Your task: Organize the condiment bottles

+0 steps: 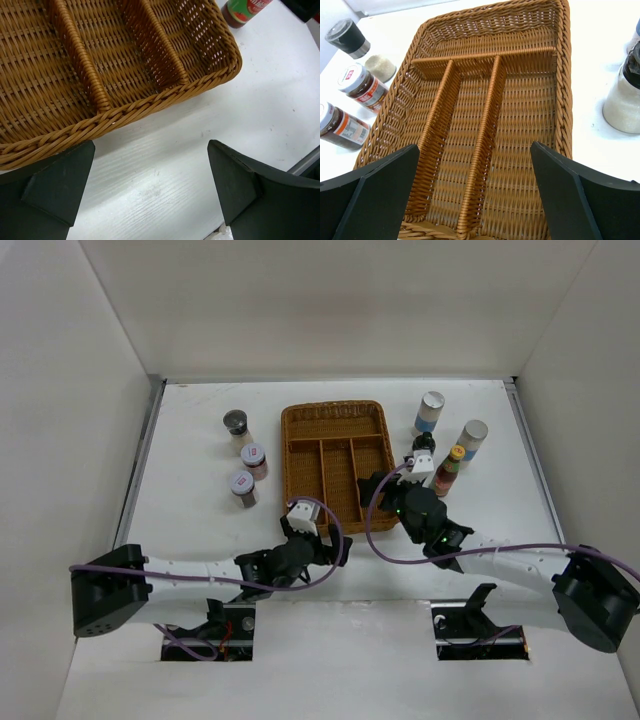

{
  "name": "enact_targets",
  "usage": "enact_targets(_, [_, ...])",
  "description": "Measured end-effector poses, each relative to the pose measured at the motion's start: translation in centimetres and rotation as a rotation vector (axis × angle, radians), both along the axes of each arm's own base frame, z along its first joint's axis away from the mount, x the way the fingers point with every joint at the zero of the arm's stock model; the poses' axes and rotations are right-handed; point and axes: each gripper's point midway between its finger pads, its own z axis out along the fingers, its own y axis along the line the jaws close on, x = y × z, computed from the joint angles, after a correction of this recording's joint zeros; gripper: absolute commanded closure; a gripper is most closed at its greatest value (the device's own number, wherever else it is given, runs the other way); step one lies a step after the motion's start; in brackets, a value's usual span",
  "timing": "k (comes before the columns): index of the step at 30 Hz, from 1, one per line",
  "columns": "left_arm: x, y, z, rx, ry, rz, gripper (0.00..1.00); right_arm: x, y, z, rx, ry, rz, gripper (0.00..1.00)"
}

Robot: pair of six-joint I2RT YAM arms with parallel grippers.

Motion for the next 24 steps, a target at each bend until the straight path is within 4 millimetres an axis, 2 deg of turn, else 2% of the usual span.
enact_targets(3, [0.5,0.4,1.3,-0.038,-0.013,0.017,0.0,0.0,0.0,0.1,0.002,-0.002,-0.001,0.0])
enact_targets(10, [3.2,3.1,6.7,-0.187,-0.096,0.123,0.0,0.1,-0.5,1.0,0.021,-0.019,-0.012,0.0])
enact_targets(15, [5.2,6.1,8.2,-0.118,-0.145,0.219,0.0,0.3,-1.1,1.6,0.027,-0.033,-0.041,0.0])
enact_targets(20, [7.2,10.0,12.4,-0.062,-0.225,0.371,0.0,0.2,-1.4,1.7,0.017,-0.038,-0.055,0.0])
enact_targets(21, [7.6,10.8,13.2,-0.056,-0.237,0.402,0.0,0.2,-1.3,1.7,0.016,-0.039,-0.051,0.14])
enact_targets(23, [8.4,12.6,14.0,-0.033,-0.249,0.466,0.01,-0.1,-1.0,1.7,0.003,-0.041,-0.033,0.58])
enact_targets(24, [8.8,13.4,14.0,-0.017,-0.248,0.496,0.15,-0.2,-0.7,1.7,0.0,-0.043,-0.021,0.72])
